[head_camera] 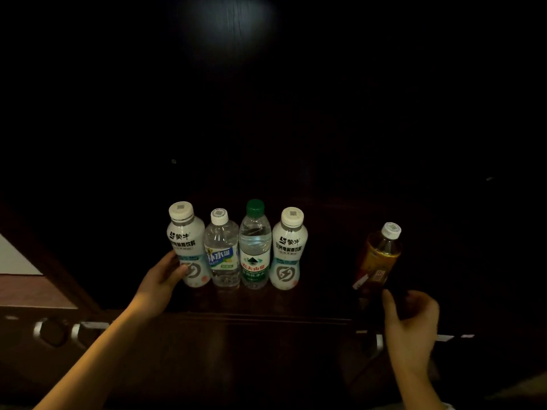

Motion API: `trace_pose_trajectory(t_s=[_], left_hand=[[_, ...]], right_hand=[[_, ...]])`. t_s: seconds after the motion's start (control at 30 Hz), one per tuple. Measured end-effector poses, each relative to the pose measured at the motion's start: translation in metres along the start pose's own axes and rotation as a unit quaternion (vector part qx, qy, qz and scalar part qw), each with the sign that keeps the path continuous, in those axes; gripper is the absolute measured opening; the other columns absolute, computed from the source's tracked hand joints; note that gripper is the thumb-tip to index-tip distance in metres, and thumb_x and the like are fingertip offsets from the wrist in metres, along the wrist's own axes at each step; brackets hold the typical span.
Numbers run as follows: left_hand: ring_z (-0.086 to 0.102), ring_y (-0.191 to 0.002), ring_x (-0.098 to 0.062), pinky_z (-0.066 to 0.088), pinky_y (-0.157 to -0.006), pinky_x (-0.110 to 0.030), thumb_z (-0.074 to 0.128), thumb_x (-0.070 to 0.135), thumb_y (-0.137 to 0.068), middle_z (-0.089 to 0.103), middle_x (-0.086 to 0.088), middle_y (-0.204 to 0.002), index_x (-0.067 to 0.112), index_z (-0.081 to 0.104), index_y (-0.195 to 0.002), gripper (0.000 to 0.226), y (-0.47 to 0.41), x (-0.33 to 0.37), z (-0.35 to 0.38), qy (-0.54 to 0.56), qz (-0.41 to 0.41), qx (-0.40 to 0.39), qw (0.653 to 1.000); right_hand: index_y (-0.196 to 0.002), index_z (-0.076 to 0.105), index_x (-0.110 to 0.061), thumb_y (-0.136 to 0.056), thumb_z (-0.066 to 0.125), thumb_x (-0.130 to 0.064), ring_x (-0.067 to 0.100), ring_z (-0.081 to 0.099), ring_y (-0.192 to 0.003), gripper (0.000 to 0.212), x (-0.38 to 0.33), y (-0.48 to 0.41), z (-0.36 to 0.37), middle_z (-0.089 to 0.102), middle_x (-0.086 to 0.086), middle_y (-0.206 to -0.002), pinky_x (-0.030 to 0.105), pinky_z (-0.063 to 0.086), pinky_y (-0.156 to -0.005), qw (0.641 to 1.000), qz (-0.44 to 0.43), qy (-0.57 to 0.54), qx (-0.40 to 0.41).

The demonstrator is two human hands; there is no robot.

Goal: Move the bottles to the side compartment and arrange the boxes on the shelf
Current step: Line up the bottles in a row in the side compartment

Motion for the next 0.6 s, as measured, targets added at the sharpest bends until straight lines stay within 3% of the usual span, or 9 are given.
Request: trace_pose_trajectory(t_s=[0.1,0.17,0.23,0.3,0.43,0.53,0.6], left_hand=[[0.051,-0.126,-0.019,0.042,-0.106,-0.039,0.051,0.006,-0.100,0.055,-0.005,-0.139,0.016,0.045,-0.144,0.046,0.001,0.000,0.000,-0.003,-0.003,0.006,1.000],[0.051,-0.127,-0.020,0.042,-0.107,-0.041,0.051,0.007,-0.100,0.055,-0.007,-0.141,0.016,0.045,-0.145,0.046,0.002,0.000,0.000,-0.003,-0.009,0.013,1.000],[0.051,-0.128,-0.022,0.042,-0.108,-0.043,0.052,0.009,-0.100,0.055,-0.008,-0.141,0.016,0.045,-0.145,0.046,0.003,0.001,-0.001,-0.014,-0.010,0.019,1.000],[0.051,-0.129,-0.023,0.043,-0.106,-0.041,0.053,0.009,-0.100,0.055,-0.009,-0.141,0.015,0.046,-0.145,0.045,0.004,0.004,-0.002,-0.022,-0.008,0.023,0.999],[0.051,-0.124,-0.018,0.042,-0.099,-0.029,0.053,0.009,-0.100,0.055,-0.008,-0.139,0.014,0.045,-0.145,0.046,0.006,0.008,-0.001,-0.023,-0.010,0.029,0.999],[0.051,-0.128,-0.022,0.042,-0.104,-0.036,0.052,0.009,-0.100,0.055,-0.010,-0.141,0.013,0.045,-0.146,0.046,0.007,0.010,0.000,-0.018,-0.013,0.027,0.999],[0.051,-0.128,-0.022,0.042,-0.105,-0.037,0.052,0.011,-0.100,0.054,-0.010,-0.142,0.013,0.045,-0.146,0.047,0.008,0.011,0.000,-0.016,-0.019,0.031,0.999]], right_hand=[[-0.149,0.030,-0.036,-0.080,0.077,-0.046,0.011,0.039,-0.134,0.084,0.003,-0.023,0.012,0.038,-0.003,-0.152,0.038,0.039,-0.104,0.994,0.032,-0.026,-0.099],[-0.154,0.022,-0.040,-0.082,0.074,-0.049,0.013,0.033,-0.141,0.089,-0.004,-0.033,0.027,0.034,-0.005,-0.159,0.044,0.034,-0.111,0.985,0.029,-0.027,-0.166],[-0.152,0.031,-0.039,-0.085,0.069,-0.051,0.016,0.043,-0.138,0.078,-0.015,-0.035,0.042,0.047,-0.004,-0.151,0.048,0.037,-0.111,0.975,0.007,-0.036,-0.219],[-0.144,0.043,-0.037,-0.086,0.066,-0.051,0.008,0.054,-0.123,0.065,-0.024,-0.031,0.053,0.060,-0.013,-0.132,0.045,0.042,-0.106,0.968,-0.010,-0.049,-0.246],[-0.138,0.051,-0.033,-0.087,0.067,-0.044,0.008,0.057,-0.119,0.054,-0.036,-0.017,0.071,0.064,-0.013,-0.124,0.044,0.044,-0.105,0.963,-0.015,-0.072,-0.260],[-0.140,0.050,-0.032,-0.086,0.069,-0.044,0.007,0.057,-0.118,0.058,-0.046,-0.002,0.090,0.063,-0.019,-0.120,0.036,0.043,-0.101,0.959,-0.008,-0.076,-0.274],[-0.143,0.047,-0.033,-0.083,0.069,-0.050,-0.003,0.054,-0.112,0.066,-0.053,0.008,0.102,0.058,-0.027,-0.117,0.025,0.040,-0.094,0.957,-0.010,-0.070,-0.281]])
Point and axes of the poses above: each hand's wrist, its own y-axis away from the middle knuckle, its own z-axis out of the palm, x = y × z, the point moved 8 cm from there along -y, towards the middle knuckle
